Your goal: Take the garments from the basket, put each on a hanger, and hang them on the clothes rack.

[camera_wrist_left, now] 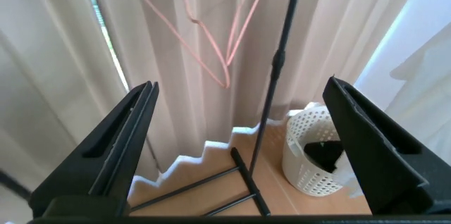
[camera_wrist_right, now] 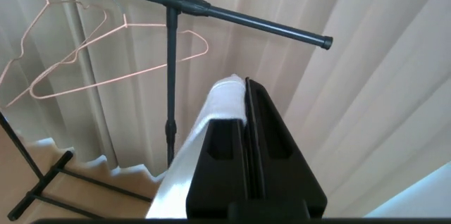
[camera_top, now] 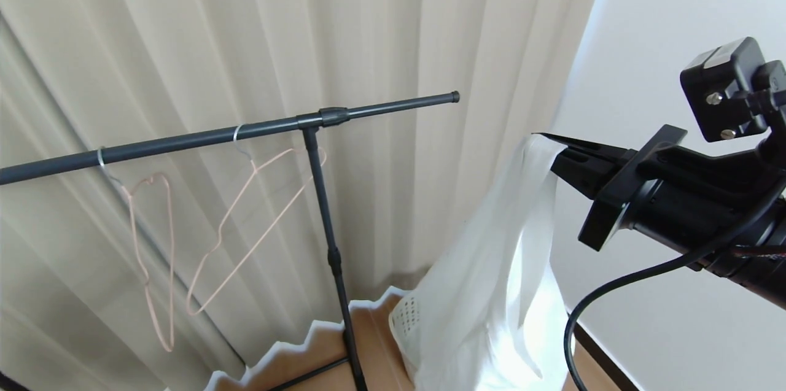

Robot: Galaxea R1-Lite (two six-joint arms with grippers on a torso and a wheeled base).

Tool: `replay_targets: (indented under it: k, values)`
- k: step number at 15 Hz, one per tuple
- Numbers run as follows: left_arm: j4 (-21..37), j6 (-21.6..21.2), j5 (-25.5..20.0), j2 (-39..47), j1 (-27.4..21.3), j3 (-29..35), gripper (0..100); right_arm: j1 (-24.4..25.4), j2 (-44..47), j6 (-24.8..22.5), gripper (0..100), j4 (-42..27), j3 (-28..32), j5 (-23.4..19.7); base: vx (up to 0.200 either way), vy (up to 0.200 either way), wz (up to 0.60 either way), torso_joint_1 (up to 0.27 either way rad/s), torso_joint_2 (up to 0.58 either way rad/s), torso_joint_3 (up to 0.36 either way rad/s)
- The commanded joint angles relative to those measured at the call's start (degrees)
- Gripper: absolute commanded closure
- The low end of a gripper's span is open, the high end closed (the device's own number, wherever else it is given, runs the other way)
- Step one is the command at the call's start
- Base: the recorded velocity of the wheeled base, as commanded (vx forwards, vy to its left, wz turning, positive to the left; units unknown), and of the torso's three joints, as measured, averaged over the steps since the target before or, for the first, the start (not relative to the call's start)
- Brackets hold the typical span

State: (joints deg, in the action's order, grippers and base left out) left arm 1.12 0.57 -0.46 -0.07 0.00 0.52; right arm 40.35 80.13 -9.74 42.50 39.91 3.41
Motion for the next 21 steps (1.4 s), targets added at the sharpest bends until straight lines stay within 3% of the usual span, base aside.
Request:
replay_targets:
  k: [1,6,8,14,18,21]
  values:
    - [0.0,0.0,0.0,0.1,0.0,0.0,0,-0.2,0.2,0.0,100,0.0,-0.1,-0.1,0.000,0.000,0.60,0.007,-0.02,-0.002]
    - [0.0,0.1,0.1,0.1,0.0,0.0,0,-0.2,0.1,0.1,100,0.0,-0.4,-0.2,0.000,0.000,0.60,0.005,0.00,0.001]
    - [0.0,0.2,0.2,0.1,0.0,0.0,0,-0.2,0.2,0.1,100,0.0,-0.4,-0.2,0.000,0.000,0.00,0.000,0.00,0.000]
    - [0.0,0.2,0.1,0.1,0.0,0.0,0,-0.2,1.1,0.1,100,0.0,-0.4,-0.2,-0.200,0.000,0.00,0.001,0.00,-0.003]
    - [0.0,0.1,0.0,0.1,0.0,0.0,0,-0.2,1.4,0.1,100,0.0,-0.4,-0.2,0.000,0.200,0.00,-0.004,0.01,0.005]
    - [0.0,0.1,0.0,0.1,0.0,0.0,0,-0.3,1.4,0.1,100,0.0,-0.4,-0.2,0.000,0.000,0.00,0.000,0.00,0.000]
